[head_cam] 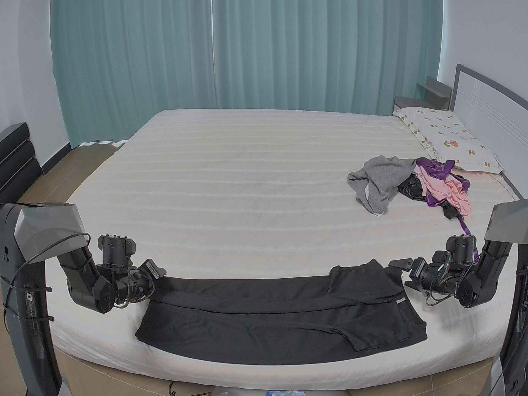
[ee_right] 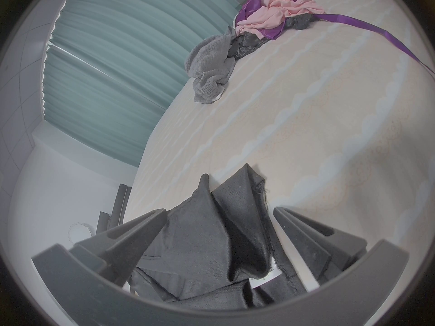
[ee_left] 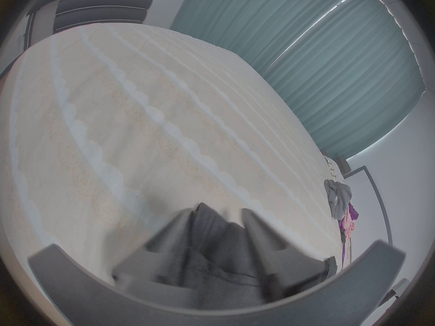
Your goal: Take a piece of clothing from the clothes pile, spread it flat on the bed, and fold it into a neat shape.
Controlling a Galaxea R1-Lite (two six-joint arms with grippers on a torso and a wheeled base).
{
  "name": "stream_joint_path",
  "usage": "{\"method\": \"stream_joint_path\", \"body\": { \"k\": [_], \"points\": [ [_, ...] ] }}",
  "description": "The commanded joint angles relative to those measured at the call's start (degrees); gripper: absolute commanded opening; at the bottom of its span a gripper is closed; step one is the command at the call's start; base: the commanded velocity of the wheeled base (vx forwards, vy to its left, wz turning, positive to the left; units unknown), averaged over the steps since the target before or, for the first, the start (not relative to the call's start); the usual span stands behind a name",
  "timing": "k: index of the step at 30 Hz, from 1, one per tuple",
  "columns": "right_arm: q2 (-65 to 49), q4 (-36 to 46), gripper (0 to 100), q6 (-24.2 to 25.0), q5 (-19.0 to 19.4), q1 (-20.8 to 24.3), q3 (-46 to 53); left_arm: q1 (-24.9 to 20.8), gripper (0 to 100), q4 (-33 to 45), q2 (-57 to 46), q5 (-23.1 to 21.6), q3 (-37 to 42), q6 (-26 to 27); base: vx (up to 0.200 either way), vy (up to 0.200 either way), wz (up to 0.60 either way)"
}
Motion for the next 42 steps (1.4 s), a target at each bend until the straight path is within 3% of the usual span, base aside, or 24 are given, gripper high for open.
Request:
{"method": "stream_joint_path", "body": {
  "k": [1,5,11,25,26,30,42],
  "points": [
    [0.71,-0.28,100,-0.02,-0.12,0.25,0.05,0.37,0,0.0,0.7,1.0,0.09,-0.29,0.0,0.0,0.0],
    [0.71,-0.37,100,0.15,-1.0,0.25,0.49,0.89,0,-0.26,0.61,5.65,1.5,-3.63,0.0,0.0,0.0],
    [0.97,-0.46,100,0.15,-1.61,0.25,0.32,1.86,0,-4.83,0.53,6.09,1.5,-8.91,0.0,0.0,0.0],
    [3.08,-0.37,100,0.15,-3.02,0.95,-2.94,1.6,0,-6.5,0.79,6.09,2.37,-8.91,0.0,0.0,0.0],
    [3.17,-0.19,0,0.15,-3.19,1.21,-3.29,1.6,0,-6.5,0.79,6.09,2.37,-8.91,0.0,0.0,0.0],
    [4.05,-0.37,0,0.15,-5.65,1.56,-4.34,1.51,0,-6.5,0.97,6.09,2.46,-8.82,0.0,0.0,0.0],
    [3.96,-0.54,0,3.32,-6.09,0.77,-5.92,1.51,0,-6.59,0.88,5.83,2.99,-8.73,0.0,0.0,0.0]
  ]
}}
